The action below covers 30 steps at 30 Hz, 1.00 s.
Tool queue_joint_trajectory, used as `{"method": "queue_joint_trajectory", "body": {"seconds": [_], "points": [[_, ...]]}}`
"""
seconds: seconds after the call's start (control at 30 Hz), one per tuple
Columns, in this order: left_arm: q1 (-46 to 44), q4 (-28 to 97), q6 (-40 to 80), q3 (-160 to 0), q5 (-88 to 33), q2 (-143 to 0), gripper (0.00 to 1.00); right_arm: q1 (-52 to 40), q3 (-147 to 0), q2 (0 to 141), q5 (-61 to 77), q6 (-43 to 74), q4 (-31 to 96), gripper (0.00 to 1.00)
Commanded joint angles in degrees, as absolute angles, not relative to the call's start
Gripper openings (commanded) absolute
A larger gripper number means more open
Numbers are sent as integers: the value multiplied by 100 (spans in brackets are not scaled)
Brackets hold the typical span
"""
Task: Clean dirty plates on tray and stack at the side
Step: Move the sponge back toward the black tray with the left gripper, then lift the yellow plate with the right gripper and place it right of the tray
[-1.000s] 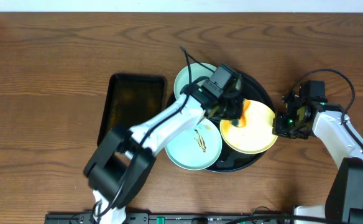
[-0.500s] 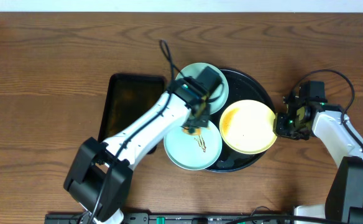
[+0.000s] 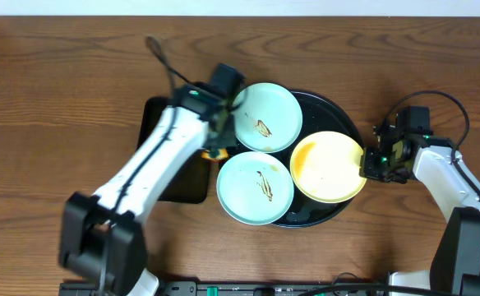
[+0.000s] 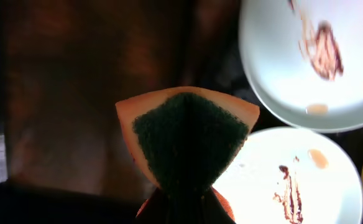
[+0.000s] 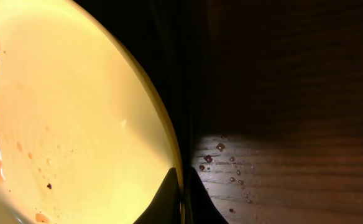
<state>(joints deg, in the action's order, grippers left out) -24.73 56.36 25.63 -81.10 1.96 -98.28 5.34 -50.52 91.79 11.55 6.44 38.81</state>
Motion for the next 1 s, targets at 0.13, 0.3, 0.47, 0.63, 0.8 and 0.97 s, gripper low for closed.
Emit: {"method": "queue_joint_trajectory", "body": {"seconds": [0.13,0.3,0.47,0.63,0.8,0.97], "points": [[-1664,5787,2510,-8123,349,-9295,7,513,-5540,8228,438,231,3962,1],[-1249,5896,2510,-8123,344,-9266,7,172,-5557,7612,-591,115,3972,1],[-1111,5909,2510,-8123,346,-9268,7,-281,-5557,7155,-1710,-69,3879,1],[-1105,5909,2510,-8123,346,-9268,8,-1022,-5557,6967,-2954,-95,3793,1],[-1105,5909,2510,-8123,346,-9268,7,-1970,-5557,6976,-4097,-204,3754,1],[-1105,5909,2510,-8123,346,-9268,8,-2958,-5555,6976,-5546,-290,3728,1]]}}
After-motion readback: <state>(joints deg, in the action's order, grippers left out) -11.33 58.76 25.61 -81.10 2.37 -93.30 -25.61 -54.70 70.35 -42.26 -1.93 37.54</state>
